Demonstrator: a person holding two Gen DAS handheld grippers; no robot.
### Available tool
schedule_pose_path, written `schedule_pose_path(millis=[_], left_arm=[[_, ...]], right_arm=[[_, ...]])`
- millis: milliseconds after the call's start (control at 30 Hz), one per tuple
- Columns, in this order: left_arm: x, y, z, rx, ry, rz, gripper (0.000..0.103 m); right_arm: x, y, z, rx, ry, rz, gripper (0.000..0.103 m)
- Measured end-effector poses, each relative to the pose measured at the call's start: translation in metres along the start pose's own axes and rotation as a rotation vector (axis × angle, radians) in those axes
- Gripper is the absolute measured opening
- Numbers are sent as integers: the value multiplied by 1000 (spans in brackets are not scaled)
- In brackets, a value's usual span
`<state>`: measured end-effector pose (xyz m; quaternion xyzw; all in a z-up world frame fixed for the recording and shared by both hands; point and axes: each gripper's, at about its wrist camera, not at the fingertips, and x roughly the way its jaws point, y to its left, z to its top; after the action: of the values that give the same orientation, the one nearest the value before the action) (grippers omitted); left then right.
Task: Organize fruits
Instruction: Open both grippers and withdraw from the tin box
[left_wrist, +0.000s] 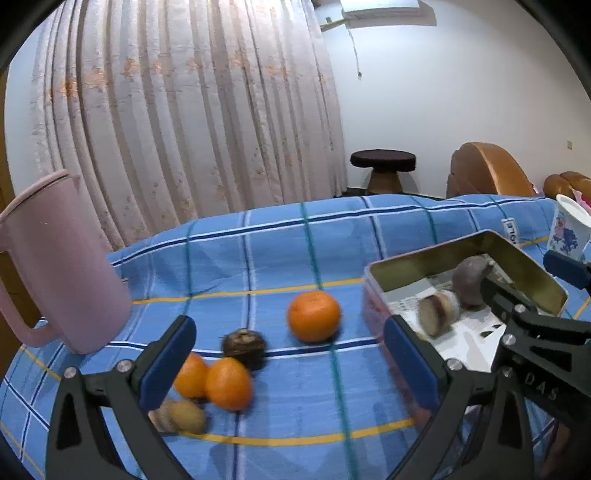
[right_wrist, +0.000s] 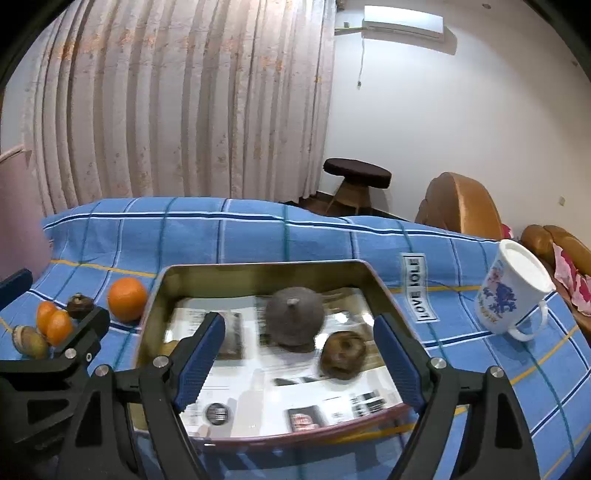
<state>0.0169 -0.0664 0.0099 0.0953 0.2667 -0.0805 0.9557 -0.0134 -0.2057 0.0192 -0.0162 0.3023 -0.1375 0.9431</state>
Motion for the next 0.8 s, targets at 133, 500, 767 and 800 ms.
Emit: schedule_pose_path(millis=[133, 500, 767, 800], left_arm=[[1, 21, -4, -7, 3, 24, 103], [1, 69, -17, -25, 10, 73, 103], [2, 95, -24, -30, 21, 93, 103], [2, 98, -24, -31, 23, 95, 103]], right_arm=[[-1, 21, 0, -9, 4, 17, 84], [-8, 72, 1, -41, 4, 40, 84], [-6, 98, 1, -61, 23, 65, 84], [-6, 101, 0, -64, 25, 68, 84]])
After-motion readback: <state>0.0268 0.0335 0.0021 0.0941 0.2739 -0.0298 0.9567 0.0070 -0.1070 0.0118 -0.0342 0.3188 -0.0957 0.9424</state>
